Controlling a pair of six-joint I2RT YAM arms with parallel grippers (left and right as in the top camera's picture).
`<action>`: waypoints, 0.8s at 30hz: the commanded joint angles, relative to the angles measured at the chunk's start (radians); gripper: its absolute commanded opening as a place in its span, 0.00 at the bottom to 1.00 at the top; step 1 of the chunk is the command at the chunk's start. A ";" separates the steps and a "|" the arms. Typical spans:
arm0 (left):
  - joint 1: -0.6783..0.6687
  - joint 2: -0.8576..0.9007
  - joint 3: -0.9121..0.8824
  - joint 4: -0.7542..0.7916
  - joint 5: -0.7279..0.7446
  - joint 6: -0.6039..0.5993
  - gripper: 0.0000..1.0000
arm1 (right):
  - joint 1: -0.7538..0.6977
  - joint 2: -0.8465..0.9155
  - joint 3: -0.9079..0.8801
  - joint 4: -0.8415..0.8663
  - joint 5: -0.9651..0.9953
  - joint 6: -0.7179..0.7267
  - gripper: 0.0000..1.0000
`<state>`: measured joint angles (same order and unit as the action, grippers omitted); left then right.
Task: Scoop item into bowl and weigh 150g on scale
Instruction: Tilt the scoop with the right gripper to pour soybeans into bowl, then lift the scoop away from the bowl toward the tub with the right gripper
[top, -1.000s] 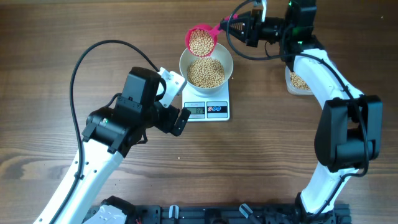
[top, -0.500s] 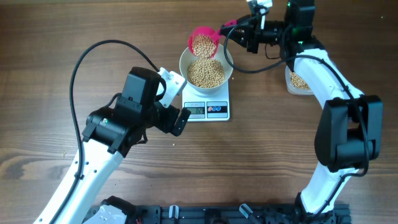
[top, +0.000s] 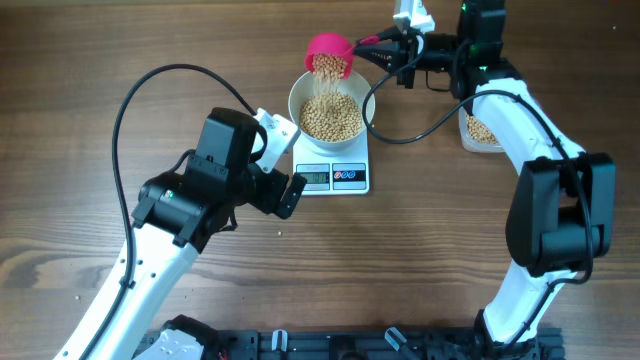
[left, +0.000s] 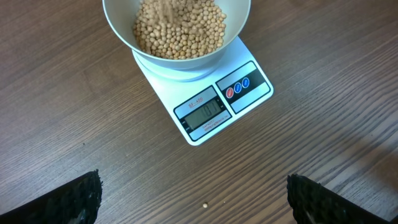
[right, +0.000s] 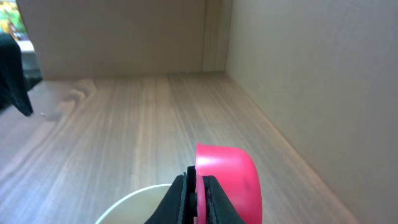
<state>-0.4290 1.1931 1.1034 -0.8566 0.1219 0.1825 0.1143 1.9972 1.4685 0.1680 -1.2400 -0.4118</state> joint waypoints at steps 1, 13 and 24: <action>0.006 -0.002 0.003 0.003 0.008 0.020 1.00 | -0.002 0.008 0.011 0.002 0.016 -0.113 0.04; 0.006 -0.002 0.003 0.003 0.008 0.020 1.00 | -0.002 0.008 0.011 -0.010 -0.018 -0.138 0.04; 0.006 -0.002 0.003 0.003 0.008 0.020 1.00 | -0.002 0.008 0.011 -0.080 -0.018 -0.136 0.04</action>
<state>-0.4290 1.1931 1.1034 -0.8566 0.1219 0.1829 0.1143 1.9972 1.4685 0.0917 -1.2297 -0.5331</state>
